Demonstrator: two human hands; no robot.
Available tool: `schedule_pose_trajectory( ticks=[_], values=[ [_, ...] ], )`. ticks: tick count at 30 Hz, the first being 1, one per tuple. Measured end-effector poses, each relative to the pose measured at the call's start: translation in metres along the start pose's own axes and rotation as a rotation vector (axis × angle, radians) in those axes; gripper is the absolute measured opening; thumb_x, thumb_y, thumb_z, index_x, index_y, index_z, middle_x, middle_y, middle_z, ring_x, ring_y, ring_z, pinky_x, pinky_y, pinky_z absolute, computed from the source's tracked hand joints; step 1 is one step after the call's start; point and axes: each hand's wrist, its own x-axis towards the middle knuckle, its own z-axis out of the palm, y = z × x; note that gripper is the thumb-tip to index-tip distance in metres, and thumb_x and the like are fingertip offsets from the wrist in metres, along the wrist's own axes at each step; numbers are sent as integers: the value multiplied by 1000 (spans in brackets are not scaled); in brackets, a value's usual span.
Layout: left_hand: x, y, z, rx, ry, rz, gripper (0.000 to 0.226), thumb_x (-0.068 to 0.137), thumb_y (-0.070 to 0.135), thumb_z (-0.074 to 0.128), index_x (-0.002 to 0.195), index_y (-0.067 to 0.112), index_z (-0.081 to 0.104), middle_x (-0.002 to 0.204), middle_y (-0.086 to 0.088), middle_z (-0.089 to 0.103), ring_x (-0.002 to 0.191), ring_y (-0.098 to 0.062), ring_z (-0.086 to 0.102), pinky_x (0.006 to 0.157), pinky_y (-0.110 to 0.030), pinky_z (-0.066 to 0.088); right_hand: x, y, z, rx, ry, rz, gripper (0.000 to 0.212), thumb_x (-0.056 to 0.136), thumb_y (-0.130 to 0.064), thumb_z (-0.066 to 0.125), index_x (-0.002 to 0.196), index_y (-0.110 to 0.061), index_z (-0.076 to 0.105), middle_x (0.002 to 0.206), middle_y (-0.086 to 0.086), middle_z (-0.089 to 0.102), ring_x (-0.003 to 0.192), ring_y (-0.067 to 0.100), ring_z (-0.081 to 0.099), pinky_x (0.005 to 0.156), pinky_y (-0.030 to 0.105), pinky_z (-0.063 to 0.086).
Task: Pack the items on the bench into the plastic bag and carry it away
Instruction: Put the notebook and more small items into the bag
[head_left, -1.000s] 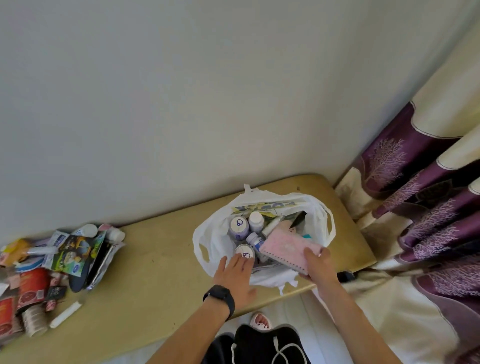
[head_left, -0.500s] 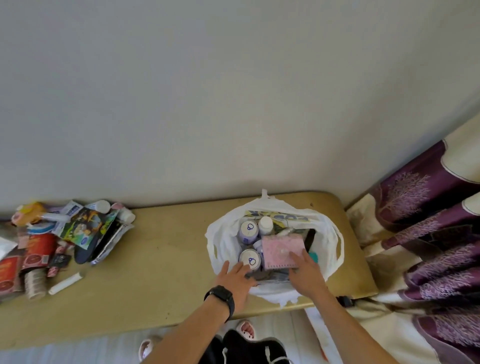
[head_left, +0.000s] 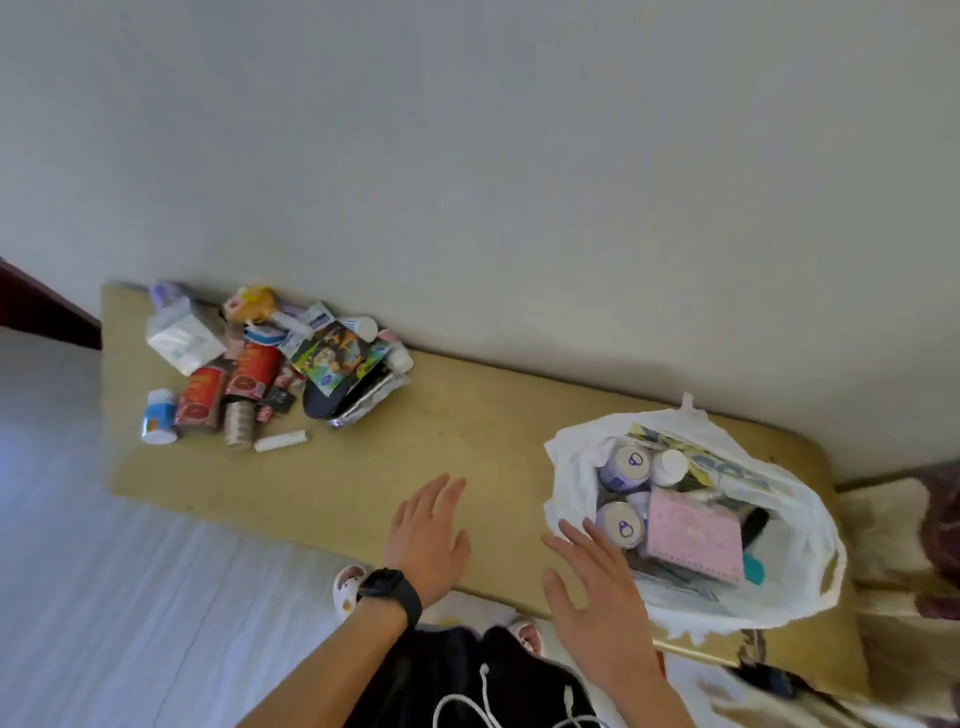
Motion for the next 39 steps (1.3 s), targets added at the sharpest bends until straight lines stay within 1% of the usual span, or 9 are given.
schedule_pose_trajectory(
  ticks=[3, 6, 9, 17, 25, 28, 30, 33, 39],
  values=[
    [-8, -68, -16, 6, -47, -158, 67, 92, 34, 49, 152, 31, 21, 161, 1, 18, 146, -21, 21, 119, -35, 17, 16, -38, 41, -74, -167, -90, 39, 87, -49, 47, 121, -41, 65, 137, -24, 53, 139, 0, 32, 111, 14, 23],
    [-15, -132, -32, 9, -103, -274, 66, 93, 33, 48, 153, 29, 20, 162, -2, 15, 147, -24, 18, 120, -38, 16, 35, -77, 84, -144, -384, -137, 50, 89, -53, 36, 134, -43, 54, 148, -25, 40, 144, 0, 18, 112, 13, 13],
    [-18, -190, -48, 2, -133, -351, 67, 93, 34, 47, 153, 29, 19, 162, -3, 13, 148, -25, 15, 120, -42, 16, 59, -117, 126, -226, -559, -147, 48, 97, -44, 40, 145, -40, 40, 155, -19, 32, 146, 4, 15, 114, 14, 9],
    [2, -317, -72, 50, -285, -413, 69, 98, 44, 40, 156, 33, 3, 164, 0, -12, 151, -25, -5, 121, -51, 0, 143, -209, 252, -429, -837, -171, 56, 97, -32, 43, 151, -24, 29, 156, -6, 32, 143, 15, 24, 115, 30, 28],
    [18, -380, -87, 112, -424, -241, 69, 97, 46, 41, 155, 34, 5, 164, 7, -7, 151, -21, 2, 121, -52, 5, 218, -265, 362, -632, -828, -214, 52, 97, -20, 44, 147, -21, 31, 152, 2, 34, 138, 24, 36, 104, 40, 41],
    [27, -381, -102, -34, -353, -257, 66, 96, 43, 45, 154, 33, 15, 162, 0, 13, 144, -24, 26, 117, -42, 26, 214, -265, 383, -759, -800, -173, 49, 92, -12, 47, 140, -22, 39, 141, 5, 43, 130, 27, 40, 96, 40, 44],
    [38, -379, -112, -105, -270, -262, 63, 95, 38, 48, 151, 38, 18, 159, -4, 17, 137, -26, 37, 104, -37, 42, 202, -257, 386, -806, -789, -123, 48, 90, -10, 52, 135, -22, 40, 135, 8, 44, 125, 30, 42, 93, 40, 45],
    [62, -372, -124, -131, -173, -236, 64, 94, 33, 49, 148, 47, 19, 157, -4, 12, 132, -28, 40, 93, -37, 49, 179, -241, 377, -718, -771, 29, 46, 92, -12, 49, 135, -23, 37, 135, 7, 42, 124, 30, 42, 93, 40, 47],
    [117, -356, -122, -30, -208, -255, 62, 95, 39, 49, 150, 41, 20, 147, -17, 28, 123, -35, 45, 100, -43, 46, 140, -207, 341, -393, -798, 296, 43, 101, -34, 39, 137, -12, 37, 131, 9, 49, 115, 27, 53, 90, 35, 43]
  ],
)
